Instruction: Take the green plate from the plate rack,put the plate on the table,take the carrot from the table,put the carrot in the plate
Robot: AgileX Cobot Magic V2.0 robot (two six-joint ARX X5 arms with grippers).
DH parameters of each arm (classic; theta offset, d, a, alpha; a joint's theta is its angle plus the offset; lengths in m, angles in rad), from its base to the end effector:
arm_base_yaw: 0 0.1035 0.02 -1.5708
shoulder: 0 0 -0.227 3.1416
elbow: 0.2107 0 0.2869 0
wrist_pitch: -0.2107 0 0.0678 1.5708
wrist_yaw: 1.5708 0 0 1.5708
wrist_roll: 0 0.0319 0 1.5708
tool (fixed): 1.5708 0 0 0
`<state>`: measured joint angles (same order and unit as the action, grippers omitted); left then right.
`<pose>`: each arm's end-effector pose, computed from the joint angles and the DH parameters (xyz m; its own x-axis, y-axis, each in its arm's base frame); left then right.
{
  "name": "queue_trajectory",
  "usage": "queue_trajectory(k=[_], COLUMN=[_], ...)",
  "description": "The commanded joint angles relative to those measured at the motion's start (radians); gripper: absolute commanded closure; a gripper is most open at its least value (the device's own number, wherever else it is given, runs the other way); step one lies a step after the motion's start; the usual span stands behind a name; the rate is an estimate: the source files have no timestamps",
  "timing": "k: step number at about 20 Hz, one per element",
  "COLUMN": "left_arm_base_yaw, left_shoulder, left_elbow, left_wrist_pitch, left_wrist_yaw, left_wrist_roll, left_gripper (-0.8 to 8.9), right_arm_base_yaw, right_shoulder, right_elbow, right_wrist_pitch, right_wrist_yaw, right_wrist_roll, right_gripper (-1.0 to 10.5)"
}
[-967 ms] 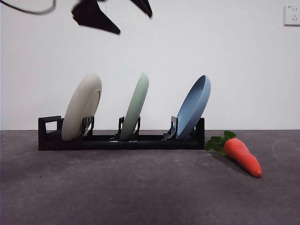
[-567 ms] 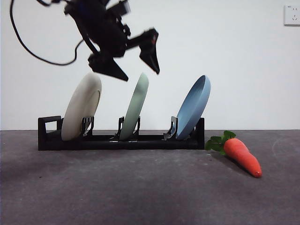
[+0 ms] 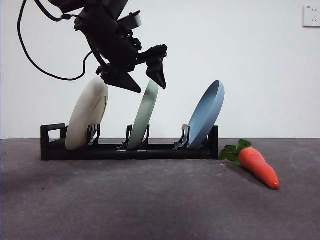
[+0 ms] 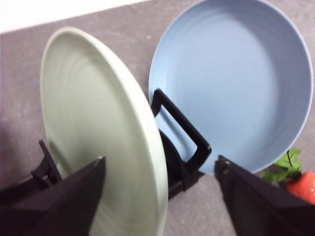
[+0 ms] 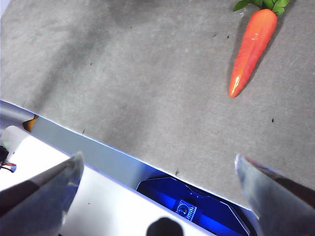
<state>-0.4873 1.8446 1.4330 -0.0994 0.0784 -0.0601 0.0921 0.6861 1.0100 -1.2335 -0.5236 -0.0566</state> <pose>0.3959 -0.2126 0.2161 0.7317 -0.4764 -0.4875 0.5003 0.8611 -0.0906 0.1477 0.0297 0.3182 0.4836 0.5468 -0.6835 -0.4292 0.8287 0.3593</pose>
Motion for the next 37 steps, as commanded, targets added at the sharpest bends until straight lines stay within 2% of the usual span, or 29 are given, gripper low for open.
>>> queue_trajectory(k=[1,4,6,10,11,15,20,29,33,37], left_arm_base_yaw=[0.010,0.013,0.021,0.031,0.032,0.042,0.058,0.055,0.035,-0.014], left_shoulder=[0.009,0.009,0.009,0.009,0.009,0.009,-0.003,-0.132,-0.208,-0.292], left_elbow=[-0.003,-0.003,-0.003,-0.003,-0.003,-0.003,-0.001,0.010,0.010,0.010], left_wrist_pitch=[0.008,0.009,0.008,0.009,0.009,0.034,0.103,0.092,0.029,-0.101], left_wrist_yaw=[0.031,0.056,0.084,0.087,0.087,0.126,0.211,0.253,0.272,0.298], left_wrist_roll=[0.008,0.008,-0.005,-0.028,-0.034,-0.093,-0.206,-0.206,-0.193,-0.096], left_gripper=[6.82,7.11,7.97,7.98,8.24,8.21,8.21,8.21,8.20,8.20], right_arm_base_yaw=[0.003,0.003,0.003,0.003,0.003,0.003,0.003,0.003,0.003,0.003], right_shoulder=[0.001,0.001,0.001,0.001,0.001,0.001,0.001,0.001,0.001,0.001], right_elbow=[0.003,0.003,0.003,0.003,0.003,0.003,0.003,0.003,0.003,0.003], right_wrist_pitch=[0.005,0.005,0.005,0.004,0.004,0.004,0.004,0.005,0.005,0.005], right_wrist_yaw=[0.000,0.000,0.000,0.000,0.000,0.000,0.000,0.000,0.000,0.000], right_wrist_roll=[0.007,0.006,0.006,0.006,0.006,0.006,0.006,0.006,0.006,0.006], right_gripper=[3.8,3.8,3.8,3.8,3.8,3.8,3.8,3.8,3.8,3.8])
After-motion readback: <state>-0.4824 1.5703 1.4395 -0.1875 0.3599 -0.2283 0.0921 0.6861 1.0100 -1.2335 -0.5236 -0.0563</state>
